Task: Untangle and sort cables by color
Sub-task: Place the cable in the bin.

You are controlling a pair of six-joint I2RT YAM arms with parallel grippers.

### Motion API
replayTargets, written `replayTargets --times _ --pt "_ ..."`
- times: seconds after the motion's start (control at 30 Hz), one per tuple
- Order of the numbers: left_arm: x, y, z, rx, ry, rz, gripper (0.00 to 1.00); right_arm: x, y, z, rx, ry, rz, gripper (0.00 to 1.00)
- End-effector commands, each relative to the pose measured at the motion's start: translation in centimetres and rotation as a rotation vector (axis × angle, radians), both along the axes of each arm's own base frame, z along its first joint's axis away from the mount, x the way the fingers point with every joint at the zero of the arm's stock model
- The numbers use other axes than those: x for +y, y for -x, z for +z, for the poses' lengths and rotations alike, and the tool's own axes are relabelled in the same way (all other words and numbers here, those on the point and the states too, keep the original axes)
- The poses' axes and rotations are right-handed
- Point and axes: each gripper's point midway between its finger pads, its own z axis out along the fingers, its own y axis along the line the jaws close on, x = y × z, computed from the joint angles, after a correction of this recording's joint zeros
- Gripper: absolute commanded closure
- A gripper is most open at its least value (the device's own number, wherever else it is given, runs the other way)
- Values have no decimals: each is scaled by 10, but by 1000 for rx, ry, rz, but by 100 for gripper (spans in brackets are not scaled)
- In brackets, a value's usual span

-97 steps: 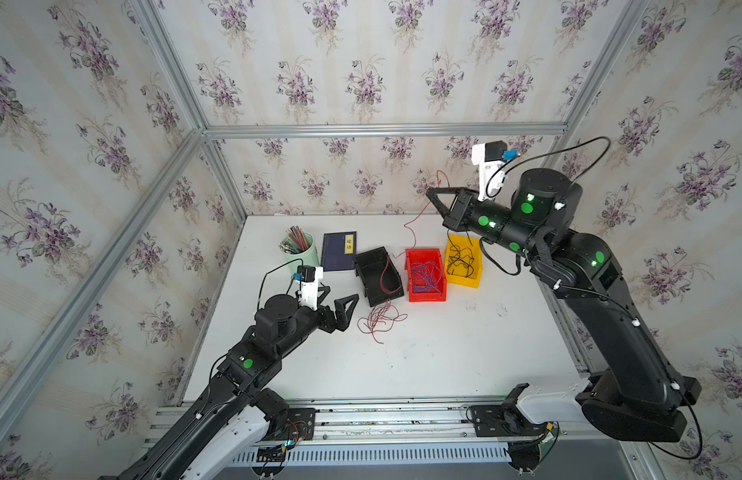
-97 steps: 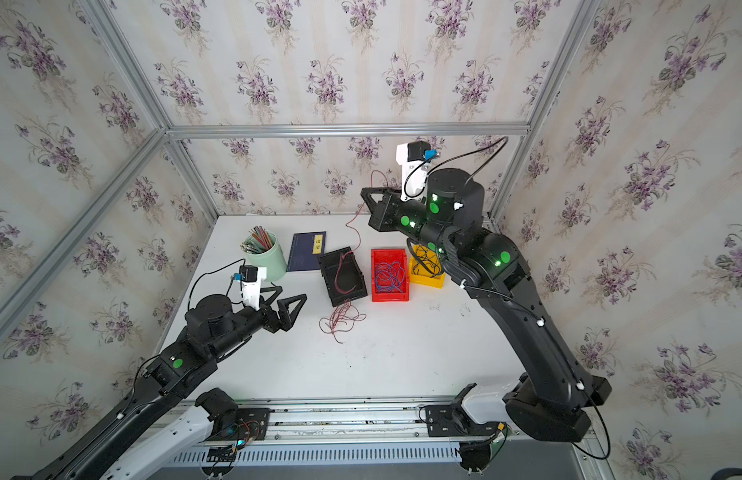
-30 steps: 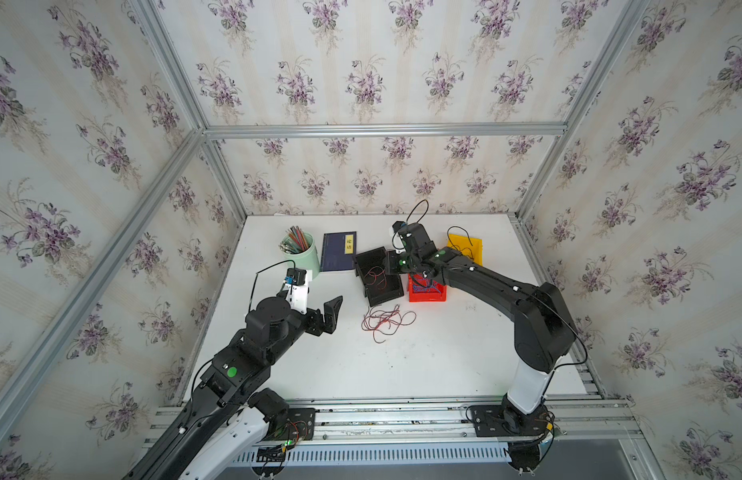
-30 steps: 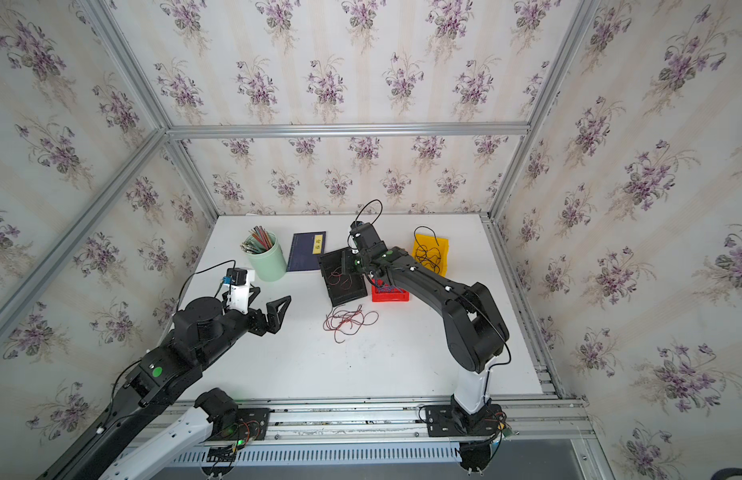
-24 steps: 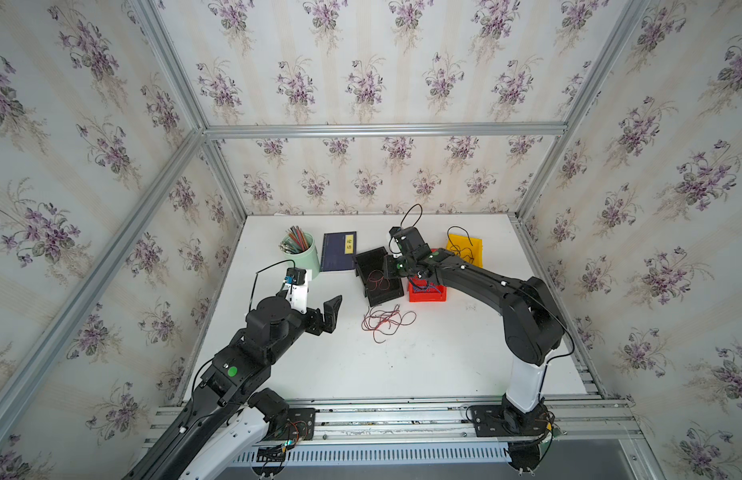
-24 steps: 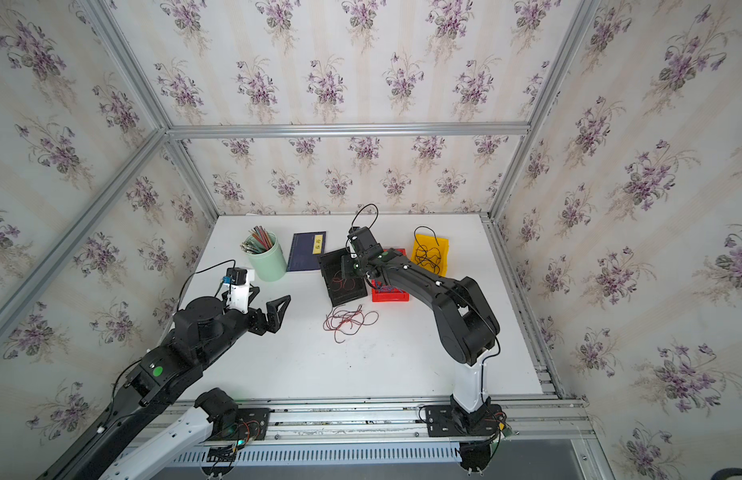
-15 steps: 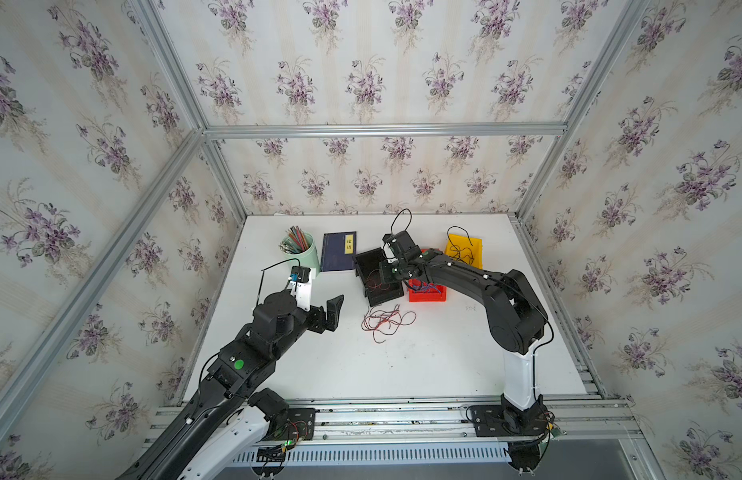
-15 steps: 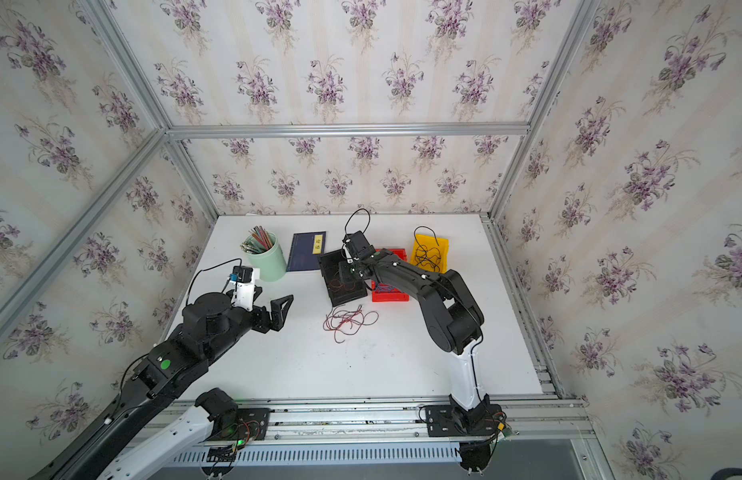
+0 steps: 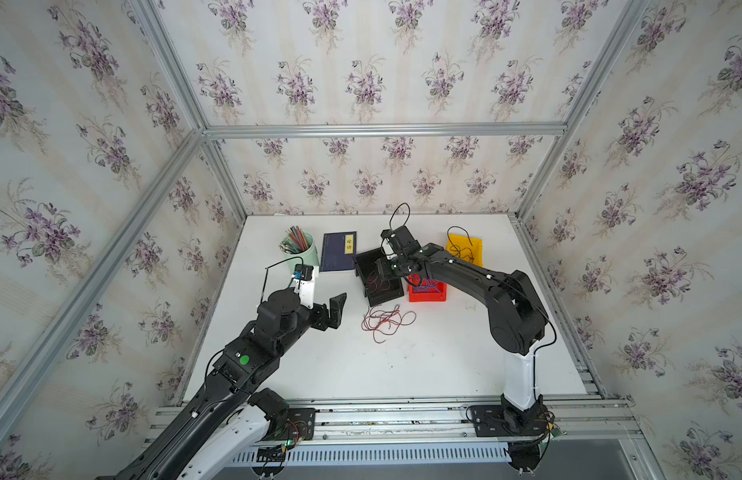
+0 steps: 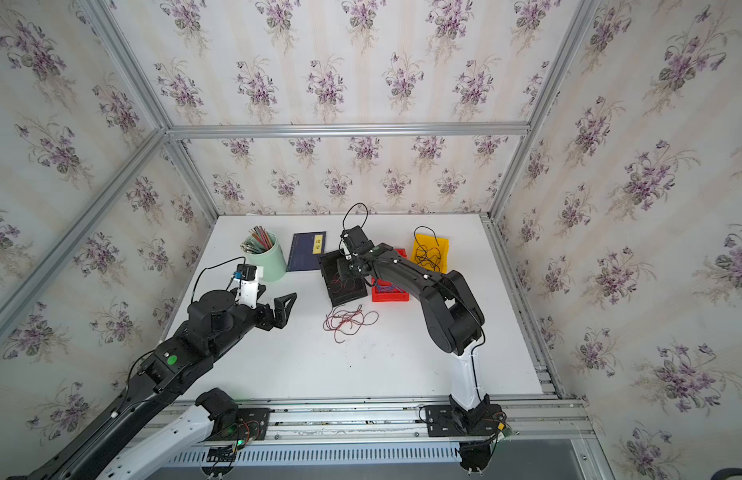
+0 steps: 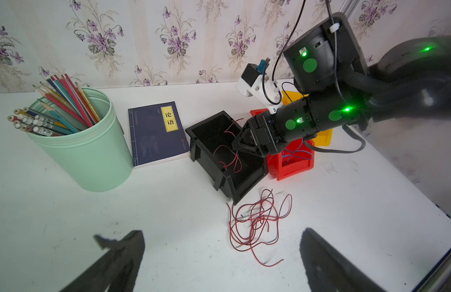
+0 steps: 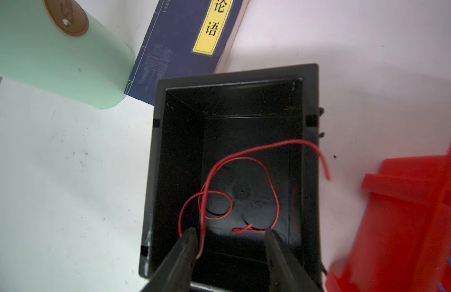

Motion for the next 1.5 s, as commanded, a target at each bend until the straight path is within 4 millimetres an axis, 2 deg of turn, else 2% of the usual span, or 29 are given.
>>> replayTargets --times 0.0,0.13,0.27,0.4,0.53,0.7,0.9,0.93,0.97,1.03,1.13,1.2,1.37,1.47 --pt "-2 0 7 -20 32 -3 1 -12 1 7 -6 53 -31 46" --pt "1 5 4 -14 48 4 1 -14 -4 17 -23 62 -51 40" --pt "6 10 2 -14 60 16 1 -9 -11 27 -41 55 -43 39" --pt "10 12 1 -17 60 28 1 1 -14 52 -65 -10 -33 39" --pt "9 11 0 -15 60 27 1 6 -8 81 -54 -113 -27 40" --pt "3 6 -1 -1 71 18 1 -6 4 106 13 -262 -55 41" --pt "-4 1 -2 56 92 21 1 -35 27 119 75 -370 -97 43" --pt "-5 0 -1 59 97 23 1 -39 35 118 84 -369 -96 43" --pt "-6 -1 0 61 104 24 1 -59 29 116 85 -366 -140 43" --pt "-10 -4 4 52 110 10 1 -71 39 113 106 -359 -157 44" --pt "-21 -7 7 40 112 -42 1 -83 57 97 168 -352 -175 45" --pt "-32 -8 6 46 115 -94 1 -88 70 83 214 -350 -177 47" --pt "-56 0 -10 140 124 -217 1 -94 108 29 382 -343 -198 52" --pt "-65 4 -20 171 165 -261 1 -93 122 9 456 -395 -228 55"
